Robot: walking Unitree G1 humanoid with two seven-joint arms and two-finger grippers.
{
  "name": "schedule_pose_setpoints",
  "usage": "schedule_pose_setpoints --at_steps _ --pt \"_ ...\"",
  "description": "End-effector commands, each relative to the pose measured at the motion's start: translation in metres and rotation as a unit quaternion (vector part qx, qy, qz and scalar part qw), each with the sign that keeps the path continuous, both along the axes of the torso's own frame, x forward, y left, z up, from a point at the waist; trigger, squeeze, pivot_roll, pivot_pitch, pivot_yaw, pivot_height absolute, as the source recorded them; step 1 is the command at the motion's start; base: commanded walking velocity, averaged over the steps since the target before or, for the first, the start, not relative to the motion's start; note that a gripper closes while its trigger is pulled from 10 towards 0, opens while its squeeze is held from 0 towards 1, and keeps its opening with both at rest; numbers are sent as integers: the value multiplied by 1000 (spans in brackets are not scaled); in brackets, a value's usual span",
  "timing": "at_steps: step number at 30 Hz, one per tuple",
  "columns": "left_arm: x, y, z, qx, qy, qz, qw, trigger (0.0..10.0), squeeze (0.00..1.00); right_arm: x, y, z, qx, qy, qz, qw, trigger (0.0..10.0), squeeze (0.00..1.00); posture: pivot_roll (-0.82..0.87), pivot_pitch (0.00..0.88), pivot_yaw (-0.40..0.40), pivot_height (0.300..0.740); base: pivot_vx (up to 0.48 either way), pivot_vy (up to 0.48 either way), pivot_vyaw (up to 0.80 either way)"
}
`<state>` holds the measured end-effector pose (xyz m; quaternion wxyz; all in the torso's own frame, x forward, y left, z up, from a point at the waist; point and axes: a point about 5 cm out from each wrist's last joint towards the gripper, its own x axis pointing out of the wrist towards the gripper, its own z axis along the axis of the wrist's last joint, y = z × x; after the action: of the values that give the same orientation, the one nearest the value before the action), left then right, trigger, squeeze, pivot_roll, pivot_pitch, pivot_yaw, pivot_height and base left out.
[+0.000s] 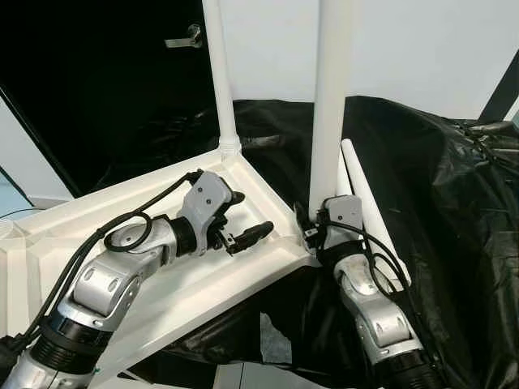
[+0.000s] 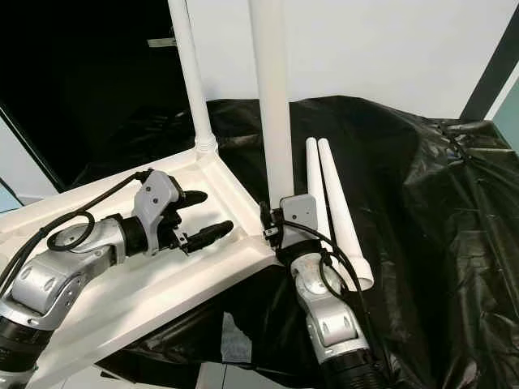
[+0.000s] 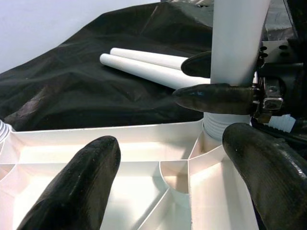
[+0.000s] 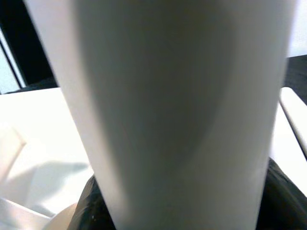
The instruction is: Building children table
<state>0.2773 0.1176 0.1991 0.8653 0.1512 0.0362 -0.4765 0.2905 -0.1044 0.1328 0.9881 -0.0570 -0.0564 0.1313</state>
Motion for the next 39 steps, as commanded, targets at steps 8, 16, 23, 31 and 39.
schedule_pose_setpoints --at_steps 8,16,23,31,39 --pt "-1 3 1 7 5 -34 999 10000 0 -4 -22 -27 21 65 62 996 10000 0 90 0 41 740 0 0 0" --pt "1 0 2 8 5 -37 999 10000 0 -6 -33 -27 -10 71 170 983 10000 0 85 0 50 740 0 0 0" --pt "1 -1 2 8 4 -38 999 10000 0 2 -42 -26 -44 81 211 973 10000 0 87 0 46 740 0 0 0" --pt "-1 0 2 3 4 -32 999 10000 0 5 -33 -13 -5 49 172 984 10000 0 100 0 26 740 0 0 0" --pt "-1 0 2 0 7 -34 999 10000 0 4 -17 30 39 -45 181 982 10000 0 95 0 28 740 0 0 0"
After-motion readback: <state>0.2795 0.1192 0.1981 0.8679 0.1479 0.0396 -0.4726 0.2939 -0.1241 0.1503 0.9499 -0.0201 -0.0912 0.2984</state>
